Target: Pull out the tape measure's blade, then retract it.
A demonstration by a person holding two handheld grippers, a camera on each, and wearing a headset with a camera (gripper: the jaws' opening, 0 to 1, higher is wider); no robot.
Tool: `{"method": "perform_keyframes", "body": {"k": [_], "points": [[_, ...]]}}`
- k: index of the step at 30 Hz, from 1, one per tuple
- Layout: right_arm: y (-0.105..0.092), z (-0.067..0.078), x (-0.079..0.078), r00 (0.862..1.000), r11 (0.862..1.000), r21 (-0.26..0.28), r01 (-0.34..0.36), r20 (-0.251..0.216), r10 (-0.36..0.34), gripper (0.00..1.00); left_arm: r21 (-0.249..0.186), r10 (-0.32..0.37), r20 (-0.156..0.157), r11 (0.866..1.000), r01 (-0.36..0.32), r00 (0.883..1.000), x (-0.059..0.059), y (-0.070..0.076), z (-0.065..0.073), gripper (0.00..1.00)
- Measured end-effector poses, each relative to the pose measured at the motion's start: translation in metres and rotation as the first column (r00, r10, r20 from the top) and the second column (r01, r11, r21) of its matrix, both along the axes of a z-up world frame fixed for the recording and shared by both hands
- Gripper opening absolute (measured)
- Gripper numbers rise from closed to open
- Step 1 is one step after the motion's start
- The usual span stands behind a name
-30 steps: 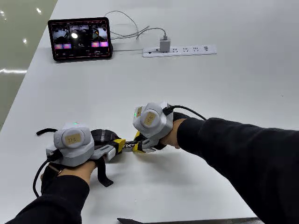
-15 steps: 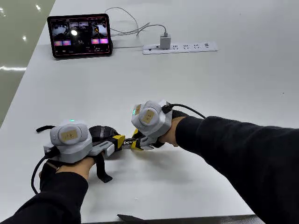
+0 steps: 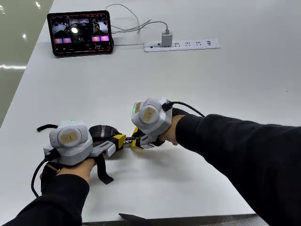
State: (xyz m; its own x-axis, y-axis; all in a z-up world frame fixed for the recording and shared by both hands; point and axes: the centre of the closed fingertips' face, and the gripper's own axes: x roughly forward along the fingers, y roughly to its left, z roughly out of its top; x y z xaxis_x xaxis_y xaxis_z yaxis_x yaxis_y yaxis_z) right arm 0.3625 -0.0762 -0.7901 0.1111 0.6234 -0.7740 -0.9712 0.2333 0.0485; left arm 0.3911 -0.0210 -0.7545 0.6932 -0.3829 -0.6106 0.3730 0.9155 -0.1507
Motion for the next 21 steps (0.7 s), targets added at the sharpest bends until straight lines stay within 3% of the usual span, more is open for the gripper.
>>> {"method": "perform_keyframes", "body": {"k": [21], "points": [[0.011, 0.000, 0.000, 1.000, 1.000, 0.020, 0.003, 0.003, -0.003, 0.10, -0.008, 0.001, -0.004, 1.000, -0.001, 1.000, 0.002, 0.001, 0.000, 0.59]]}}
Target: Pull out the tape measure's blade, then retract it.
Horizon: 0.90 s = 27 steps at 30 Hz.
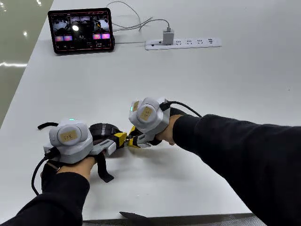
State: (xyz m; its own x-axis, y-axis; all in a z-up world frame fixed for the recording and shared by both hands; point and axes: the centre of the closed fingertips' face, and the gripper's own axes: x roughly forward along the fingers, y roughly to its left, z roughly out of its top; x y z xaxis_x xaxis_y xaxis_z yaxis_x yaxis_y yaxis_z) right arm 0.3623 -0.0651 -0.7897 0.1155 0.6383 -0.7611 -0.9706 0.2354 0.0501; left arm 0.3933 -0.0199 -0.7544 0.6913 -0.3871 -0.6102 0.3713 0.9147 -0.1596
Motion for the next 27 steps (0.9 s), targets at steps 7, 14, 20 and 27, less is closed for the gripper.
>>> {"method": "perform_keyframes", "body": {"k": [7, 14, 20, 27], "points": [[0.0030, -0.0006, 0.0010, 1.000, 1.000, 0.000, -0.004, -0.003, 0.004, 0.10, -0.001, 0.000, 0.001, 1.000, 0.000, 1.000, 0.0003, 0.0004, -0.0004, 0.59], [0.0064, -0.0005, 0.0014, 1.000, 1.000, 0.000, -0.005, -0.004, 0.005, 0.10, -0.001, -0.001, 0.003, 1.000, 0.001, 1.000, -0.0002, 0.0006, -0.0001, 0.59], [0.0086, -0.0005, 0.0012, 1.000, 1.000, -0.011, -0.017, -0.002, 0.017, 0.10, -0.002, -0.003, 0.003, 1.000, 0.003, 1.000, 0.0016, 0.0014, -0.0016, 0.59], [0.0086, -0.0004, 0.0008, 1.000, 1.000, -0.012, -0.015, -0.002, 0.015, 0.10, 0.000, -0.006, 0.001, 1.000, 0.006, 1.000, 0.0022, 0.0015, -0.0025, 0.60]]}}
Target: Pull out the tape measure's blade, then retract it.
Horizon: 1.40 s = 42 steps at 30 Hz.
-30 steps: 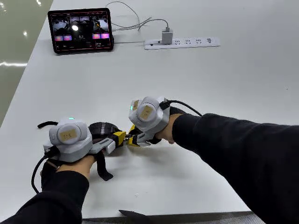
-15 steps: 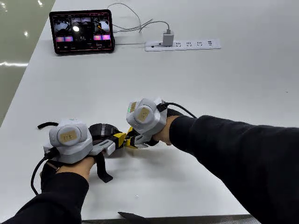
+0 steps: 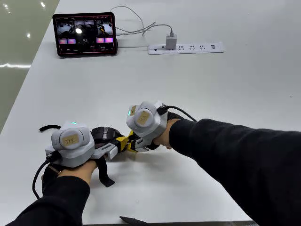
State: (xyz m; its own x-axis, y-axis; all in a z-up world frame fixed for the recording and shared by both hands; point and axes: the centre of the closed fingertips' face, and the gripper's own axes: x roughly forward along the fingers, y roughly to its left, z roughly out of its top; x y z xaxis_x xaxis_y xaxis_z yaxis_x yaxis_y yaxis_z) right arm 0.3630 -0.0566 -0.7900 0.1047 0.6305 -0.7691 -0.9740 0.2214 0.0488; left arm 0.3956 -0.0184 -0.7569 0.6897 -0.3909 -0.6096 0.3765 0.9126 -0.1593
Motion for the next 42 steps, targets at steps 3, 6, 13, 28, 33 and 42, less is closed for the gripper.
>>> {"method": "perform_keyframes", "body": {"k": [3, 6, 13, 28, 33, 42], "points": [[0.000, 0.000, 0.001, 1.000, 1.000, -0.004, 0.005, 0.001, -0.005, 0.11, 0.001, 0.000, 0.000, 1.000, 0.000, 1.000, 0.000, 0.000, 0.000, 0.60], [0.000, 0.000, 0.001, 1.000, 1.000, -0.008, 0.005, 0.007, -0.005, 0.11, 0.002, -0.001, 0.000, 1.000, 0.001, 1.000, 0.000, 0.000, 0.000, 0.60], [-0.001, -0.001, 0.001, 1.000, 1.000, -0.022, 0.012, 0.021, -0.012, 0.11, 0.007, -0.001, -0.004, 1.000, 0.001, 1.000, 0.000, 0.000, -0.001, 0.60], [-0.002, 0.006, 0.003, 0.999, 1.000, -0.013, 0.023, 0.036, -0.022, 0.12, 0.002, 0.024, -0.059, 1.000, -0.024, 0.998, 0.002, -0.001, 0.000, 0.63], [-0.003, 0.013, 0.004, 0.999, 0.999, 0.007, 0.051, 0.017, -0.051, 0.15, 0.005, 0.009, -0.063, 1.000, -0.009, 0.998, -0.002, -0.001, 0.002, 0.63], [-0.011, 0.022, 0.004, 0.996, 0.996, 0.015, 0.083, 0.022, -0.083, 0.18, -0.018, 0.013, -0.027, 1.000, -0.013, 1.000, 0.003, 0.002, 0.019, 0.64]]}}
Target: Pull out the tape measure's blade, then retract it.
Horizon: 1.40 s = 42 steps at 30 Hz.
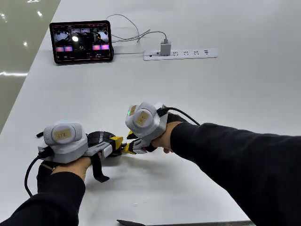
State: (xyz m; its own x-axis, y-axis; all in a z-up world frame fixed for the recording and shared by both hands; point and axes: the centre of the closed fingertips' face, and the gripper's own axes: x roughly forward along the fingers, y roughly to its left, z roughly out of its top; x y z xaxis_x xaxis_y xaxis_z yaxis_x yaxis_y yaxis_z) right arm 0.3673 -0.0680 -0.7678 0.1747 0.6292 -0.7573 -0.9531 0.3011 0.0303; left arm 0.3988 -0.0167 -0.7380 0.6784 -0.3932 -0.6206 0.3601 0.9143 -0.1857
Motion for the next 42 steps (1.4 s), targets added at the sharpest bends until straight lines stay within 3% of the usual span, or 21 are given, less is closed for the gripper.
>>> {"method": "perform_keyframes", "body": {"k": [7, 13, 22, 23, 27, 32, 35, 37, 38, 40, 42], "points": [[-0.006, 0.007, -0.002, 0.999, 0.999, 0.015, 0.042, -0.015, -0.042, 0.20, 0.016, -0.044, 0.018, 0.999, 0.044, 0.999, -0.003, -0.005, 0.006, 0.65], [-0.018, 0.012, -0.006, 0.997, 0.997, 0.028, 0.077, -0.023, -0.076, 0.26, 0.009, -0.073, 0.025, 0.997, 0.073, 0.997, -0.006, -0.008, 0.008, 0.78], [-0.046, 0.017, -0.011, 0.989, 0.988, 0.055, 0.145, -0.029, -0.144, 0.30, -0.010, -0.120, -0.001, 0.993, 0.120, 0.993, -0.010, -0.007, 0.002, 0.91], [-0.050, 0.018, -0.011, 0.988, 0.987, 0.053, 0.153, -0.029, -0.151, 0.30, -0.022, -0.139, -0.021, 0.990, 0.139, 0.990, -0.013, -0.009, 0.001, 0.91], [-0.059, 0.026, -0.012, 0.984, 0.982, 0.068, 0.177, -0.026, -0.176, 0.33, -0.022, -0.161, -0.022, 0.987, 0.161, 0.987, -0.013, -0.009, 0.000, 0.96], [-0.072, 0.032, -0.012, 0.980, 0.977, 0.077, 0.198, -0.023, -0.197, 0.38, -0.026, -0.241, -0.045, 0.970, 0.240, 0.969, -0.018, -0.013, -0.001, 0.99], [-0.081, 0.035, -0.012, 0.976, 0.972, 0.084, 0.218, -0.023, -0.217, 0.40, -0.042, -0.304, -0.010, 0.952, 0.304, 0.952, -0.018, -0.019, 0.004, 0.99], [-0.087, 0.037, -0.014, 0.973, 0.969, 0.092, 0.229, -0.027, -0.227, 0.41, -0.027, -0.333, 0.013, 0.942, 0.334, 0.943, -0.018, -0.019, 0.008, 0.99], [-0.091, 0.038, -0.015, 0.973, 0.969, 0.090, 0.231, -0.021, -0.230, 0.42, -0.025, -0.344, -0.006, 0.939, 0.344, 0.939, -0.021, -0.020, 0.007, 0.99], [-0.097, 0.037, -0.017, 0.974, 0.971, 0.079, 0.225, -0.002, -0.226, 0.43, 0.004, -0.356, -0.008, 0.934, 0.356, 0.934, -0.022, -0.017, 0.006, 0.99], [-0.104, 0.037, -0.020, 0.973, 0.970, 0.077, 0.231, -0.004, -0.232, 0.44, 0.000, -0.364, -0.013, 0.931, 0.364, 0.931, -0.024, -0.017, 0.006, 0.99]]}}
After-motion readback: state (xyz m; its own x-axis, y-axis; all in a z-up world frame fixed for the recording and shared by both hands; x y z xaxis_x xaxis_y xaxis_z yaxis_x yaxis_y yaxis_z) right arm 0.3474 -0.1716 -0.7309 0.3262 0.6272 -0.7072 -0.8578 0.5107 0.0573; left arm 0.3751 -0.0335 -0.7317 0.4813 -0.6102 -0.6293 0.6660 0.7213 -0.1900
